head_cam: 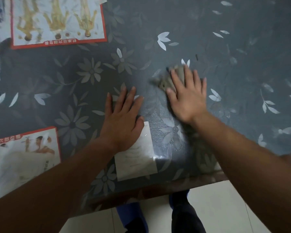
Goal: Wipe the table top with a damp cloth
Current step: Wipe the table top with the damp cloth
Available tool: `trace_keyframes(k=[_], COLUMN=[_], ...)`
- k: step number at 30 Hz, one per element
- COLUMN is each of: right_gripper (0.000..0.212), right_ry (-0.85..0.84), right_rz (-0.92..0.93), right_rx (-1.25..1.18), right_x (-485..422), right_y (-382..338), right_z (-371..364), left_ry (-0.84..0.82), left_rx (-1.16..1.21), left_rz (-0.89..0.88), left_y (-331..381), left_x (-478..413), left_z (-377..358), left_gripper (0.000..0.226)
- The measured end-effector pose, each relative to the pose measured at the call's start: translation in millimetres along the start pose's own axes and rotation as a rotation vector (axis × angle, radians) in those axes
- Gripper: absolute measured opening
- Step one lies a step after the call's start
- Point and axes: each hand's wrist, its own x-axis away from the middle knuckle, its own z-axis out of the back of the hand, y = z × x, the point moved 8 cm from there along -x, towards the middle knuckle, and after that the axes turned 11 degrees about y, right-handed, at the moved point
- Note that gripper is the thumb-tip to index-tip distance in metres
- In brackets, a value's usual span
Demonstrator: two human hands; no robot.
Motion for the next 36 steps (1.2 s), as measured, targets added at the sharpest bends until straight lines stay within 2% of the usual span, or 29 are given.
trace_keyframes(k=[2,6,9,11,13,15,17,20,22,26,29,30,33,36], right_gripper=[0.058,0.057,0.057,0.056,0.055,0.054,0.055,0.053,0.053,0.057,0.057,0.057,0.056,0.052], right_ry=[0.002,-0.019,-0.105,-0.109,-0.090,-0.043,-0.008,-0.035,-0.051,-0.004,0.038,0.033,-0.001,-0.036], right_rz=[-0.048,0.269,0.434,0.334,0.104,-0.026,0.000,0.222,0.296,0.008,-0.090,-0.047,0.231,0.388], right_rx=[-0.021,-0.007,0.031,0.037,0.004,-0.019,-0.023,-0.019,-0.011,-0.002,-0.004,-0.011,-0.031,-0.063], right_x=[-23,58,119,113,102,106,123,154,153,146,163,171,196,197], right_y=[-13,-36,-17,14,49,59,46,32,53,120,97,74,-4,-16], right_z=[-5,2,8,13,21,26,25,18,24,38,37,33,17,15], left_ry=[0.014,0.023,0.034,0.037,0.040,0.033,-0.004,-0.019,-0.037,-0.027,-0.023,-0.031,-0.027,-0.021], left_rx=[0.052,0.088,0.017,-0.028,-0.045,-0.078,-0.125,-0.181,-0.178,-0.131,-0.055,-0.020,0.108,0.258], left_rz=[0.021,0.022,0.024,-0.007,-0.045,-0.047,-0.030,-0.027,-0.023,-0.006,0.041,0.060,0.112,0.177], left_y=[-2,0,8,24,44,54,54,53,52,48,46,46,46,42], left_x=[-1,0,4,14,31,47,55,57,57,59,56,54,52,50], left_z=[0,3,6,3,-2,-8,-16,-20,-23,-26,-24,-23,-12,5], left_gripper=[0.071,0.074,0.070,0.061,0.052,0.052,0.057,0.061,0.062,0.061,0.060,0.062,0.068,0.063])
